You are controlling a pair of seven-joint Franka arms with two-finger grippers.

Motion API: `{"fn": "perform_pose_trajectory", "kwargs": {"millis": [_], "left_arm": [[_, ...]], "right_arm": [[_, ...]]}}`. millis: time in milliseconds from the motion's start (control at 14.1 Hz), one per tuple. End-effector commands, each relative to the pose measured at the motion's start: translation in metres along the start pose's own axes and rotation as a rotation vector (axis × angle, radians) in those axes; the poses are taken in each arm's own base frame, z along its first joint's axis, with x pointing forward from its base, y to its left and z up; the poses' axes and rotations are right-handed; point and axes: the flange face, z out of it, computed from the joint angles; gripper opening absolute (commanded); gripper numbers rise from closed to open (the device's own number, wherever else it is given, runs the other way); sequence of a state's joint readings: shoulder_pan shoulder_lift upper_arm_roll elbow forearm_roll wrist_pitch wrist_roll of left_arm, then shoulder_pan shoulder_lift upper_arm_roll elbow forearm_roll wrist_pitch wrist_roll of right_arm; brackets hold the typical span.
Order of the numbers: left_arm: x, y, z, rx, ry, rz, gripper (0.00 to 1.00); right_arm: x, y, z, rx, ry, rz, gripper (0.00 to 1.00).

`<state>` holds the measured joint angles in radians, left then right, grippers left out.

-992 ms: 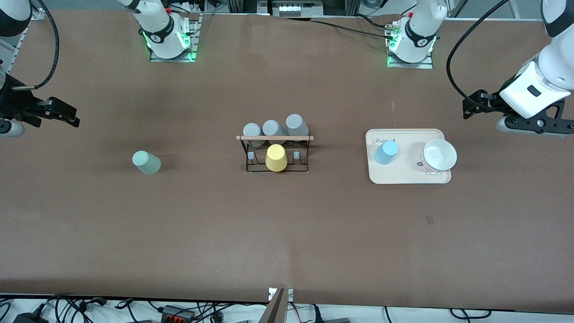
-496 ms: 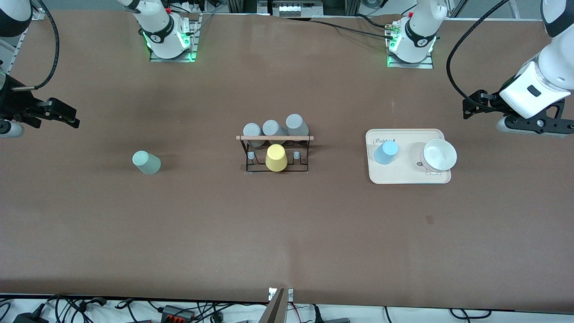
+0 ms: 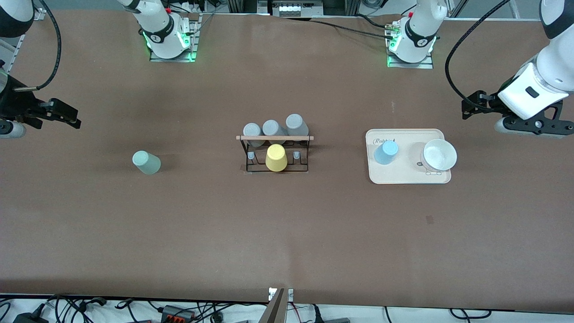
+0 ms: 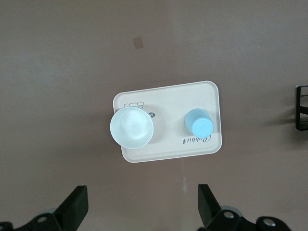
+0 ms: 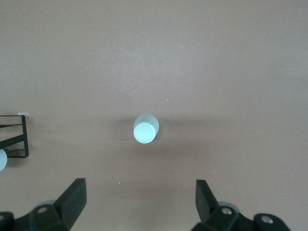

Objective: Hang scattered cups on rack with three cups
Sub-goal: 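Move the left gripper down toward the light blue cup on the tray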

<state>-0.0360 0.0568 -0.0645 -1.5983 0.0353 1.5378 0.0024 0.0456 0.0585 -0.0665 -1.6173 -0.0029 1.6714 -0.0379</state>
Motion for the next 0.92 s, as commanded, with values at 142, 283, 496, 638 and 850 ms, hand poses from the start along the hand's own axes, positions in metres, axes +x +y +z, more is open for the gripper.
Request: {"fn": "perform_pose_trajectory", "kwargs": {"millis": [142,283,496,638,850], "left_arm": [[0.008,0.029,0.043,0.008,-0.1,0.032,1.0],[0.012,0.042,0.073,0.01,-0.078,0.044,1.0],[0.015,0.075,0.142,0.01,0.018,-0.019,1.0],[0.014,0.088,0.182,0.003,0.09,-0.05,1.0],[0.01,0.091,0.238,-0.023,0.168,-0.054,1.0]], "right_arm": [[-0.001,-0.003,0.008,0.002,-0.009,-0.007,1.0],[0.001,-0.002,0.011,0.001,-0.009,-0.001,1.0],[0.008,0.0,0.018,0.008,-0.011,0.001,1.0],[0.01,0.0,0.022,0.008,-0.015,0.001,1.0],[0.01,0.0,0.022,0.007,-0.014,0.001,1.0]]}}
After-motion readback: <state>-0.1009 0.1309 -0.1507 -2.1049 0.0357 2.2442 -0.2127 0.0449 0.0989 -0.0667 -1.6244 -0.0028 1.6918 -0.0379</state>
